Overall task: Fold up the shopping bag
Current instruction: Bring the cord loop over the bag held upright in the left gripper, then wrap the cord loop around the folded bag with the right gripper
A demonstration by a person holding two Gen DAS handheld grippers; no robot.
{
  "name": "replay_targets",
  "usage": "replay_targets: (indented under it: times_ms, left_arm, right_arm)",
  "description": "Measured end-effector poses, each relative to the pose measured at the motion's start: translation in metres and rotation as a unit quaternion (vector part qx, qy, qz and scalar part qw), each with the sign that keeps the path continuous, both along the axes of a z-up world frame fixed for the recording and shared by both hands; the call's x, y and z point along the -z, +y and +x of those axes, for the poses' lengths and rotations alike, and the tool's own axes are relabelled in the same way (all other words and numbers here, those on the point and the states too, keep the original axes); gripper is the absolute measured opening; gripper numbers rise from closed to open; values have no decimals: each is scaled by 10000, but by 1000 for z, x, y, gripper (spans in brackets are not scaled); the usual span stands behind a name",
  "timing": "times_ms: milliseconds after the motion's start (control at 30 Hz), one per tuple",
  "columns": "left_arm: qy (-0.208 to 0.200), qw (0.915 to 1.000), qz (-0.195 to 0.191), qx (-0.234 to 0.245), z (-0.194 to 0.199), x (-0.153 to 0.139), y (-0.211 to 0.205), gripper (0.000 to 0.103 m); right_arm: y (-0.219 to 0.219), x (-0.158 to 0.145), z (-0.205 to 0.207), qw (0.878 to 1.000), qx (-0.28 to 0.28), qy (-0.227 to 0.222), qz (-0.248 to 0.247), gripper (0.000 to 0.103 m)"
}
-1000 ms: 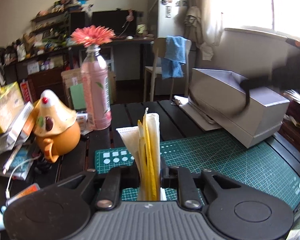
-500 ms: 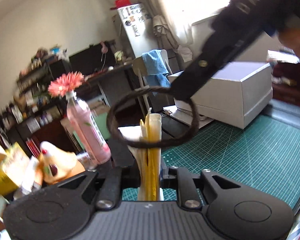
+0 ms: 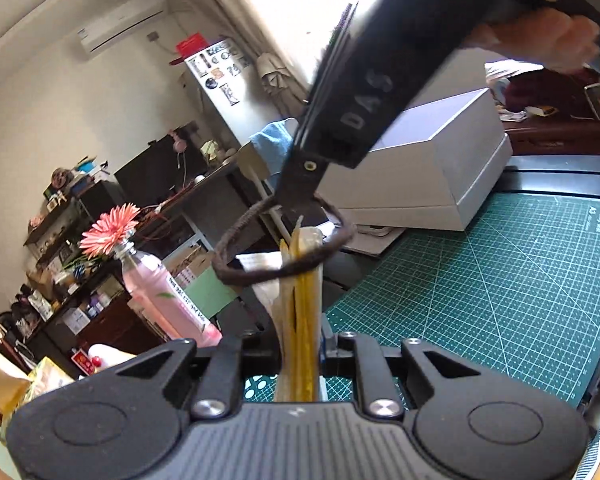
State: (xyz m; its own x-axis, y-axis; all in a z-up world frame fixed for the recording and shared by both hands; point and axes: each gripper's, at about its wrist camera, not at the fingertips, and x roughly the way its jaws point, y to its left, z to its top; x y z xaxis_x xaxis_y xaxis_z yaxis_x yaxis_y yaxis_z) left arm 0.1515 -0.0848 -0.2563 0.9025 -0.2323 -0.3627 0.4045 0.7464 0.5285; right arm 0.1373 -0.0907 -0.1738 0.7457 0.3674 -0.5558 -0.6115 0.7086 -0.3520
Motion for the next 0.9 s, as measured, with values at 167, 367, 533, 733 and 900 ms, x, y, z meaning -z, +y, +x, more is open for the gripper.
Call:
replay_targets:
  times_ms: [167, 367, 533, 733, 900]
  left_arm:
    - [29, 10000, -35, 63, 0, 0, -1, 15]
    - [82, 9997, -223, -5, 4, -5, 3, 15]
    - [92, 9983, -540, -191, 8, -15, 10, 15]
    - [25, 9919, -1094, -652, 17, -31, 24, 15]
    - [-150, 9791, -1655, -1170, 23, -45, 37, 15]
  right_arm:
    - [-2, 1, -4, 9993, -381, 11, -35, 3]
    - [-3, 8, 12, 9999, -45, -4, 115, 19]
    - [-14, 3, 24, 9944, 123, 215, 1027, 29]
    - [-60, -6, 49, 9374, 686, 1111, 3228, 39]
    - [-89, 26, 66, 7897, 1272, 2655, 5382, 49]
